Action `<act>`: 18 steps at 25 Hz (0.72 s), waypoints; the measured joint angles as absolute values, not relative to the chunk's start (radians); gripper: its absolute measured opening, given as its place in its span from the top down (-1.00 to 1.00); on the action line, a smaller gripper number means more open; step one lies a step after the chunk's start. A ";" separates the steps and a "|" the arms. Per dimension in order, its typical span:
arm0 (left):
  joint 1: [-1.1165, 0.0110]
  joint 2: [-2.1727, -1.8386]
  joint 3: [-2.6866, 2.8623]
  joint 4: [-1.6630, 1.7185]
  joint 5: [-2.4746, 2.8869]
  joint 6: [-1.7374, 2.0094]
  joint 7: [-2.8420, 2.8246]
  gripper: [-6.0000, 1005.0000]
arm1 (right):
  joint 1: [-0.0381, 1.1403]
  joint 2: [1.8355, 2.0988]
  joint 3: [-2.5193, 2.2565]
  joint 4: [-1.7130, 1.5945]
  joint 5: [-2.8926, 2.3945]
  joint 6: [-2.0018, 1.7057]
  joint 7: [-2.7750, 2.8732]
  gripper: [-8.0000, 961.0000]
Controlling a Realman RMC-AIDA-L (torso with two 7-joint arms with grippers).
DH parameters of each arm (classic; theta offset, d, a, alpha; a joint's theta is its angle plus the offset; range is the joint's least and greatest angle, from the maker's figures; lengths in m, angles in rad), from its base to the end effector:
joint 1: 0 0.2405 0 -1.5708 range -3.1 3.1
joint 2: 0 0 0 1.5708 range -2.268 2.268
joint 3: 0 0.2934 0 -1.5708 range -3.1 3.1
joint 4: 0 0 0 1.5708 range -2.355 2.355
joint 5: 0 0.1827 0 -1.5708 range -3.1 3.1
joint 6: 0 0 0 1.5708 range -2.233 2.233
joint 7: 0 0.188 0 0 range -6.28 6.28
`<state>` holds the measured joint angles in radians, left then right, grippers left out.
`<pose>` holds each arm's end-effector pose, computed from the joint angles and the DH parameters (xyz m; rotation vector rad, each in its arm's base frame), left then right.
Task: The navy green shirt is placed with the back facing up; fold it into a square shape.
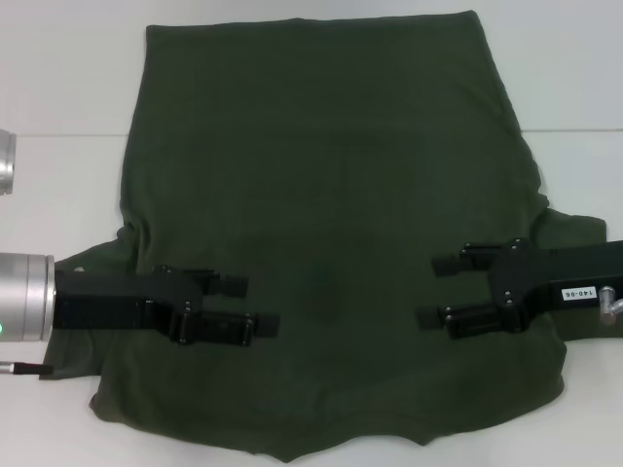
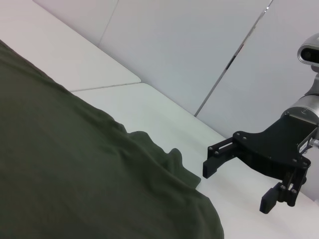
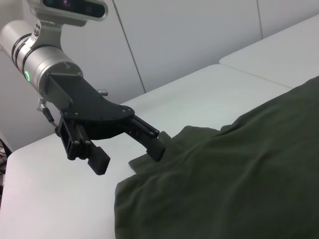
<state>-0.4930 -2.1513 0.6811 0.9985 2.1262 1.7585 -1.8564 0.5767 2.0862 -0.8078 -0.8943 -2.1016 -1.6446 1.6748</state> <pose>-0.2354 0.3159 -0.0454 -2.7932 -1.0000 -0.6342 0.2280 0.3439 -0.0509 -2.8922 0.6605 0.4968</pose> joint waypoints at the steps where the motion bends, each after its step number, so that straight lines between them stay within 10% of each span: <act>1: -0.493 -2.151 0.681 0.999 2.126 1.759 -1.856 -0.86 | 0.577 2.086 -0.808 -0.894 -2.102 -1.645 1.675 -0.90; 18: -0.492 -2.145 0.640 1.000 2.125 1.730 -1.922 -0.85 | 0.581 2.086 -0.783 -0.895 -2.091 -1.628 1.724 -0.89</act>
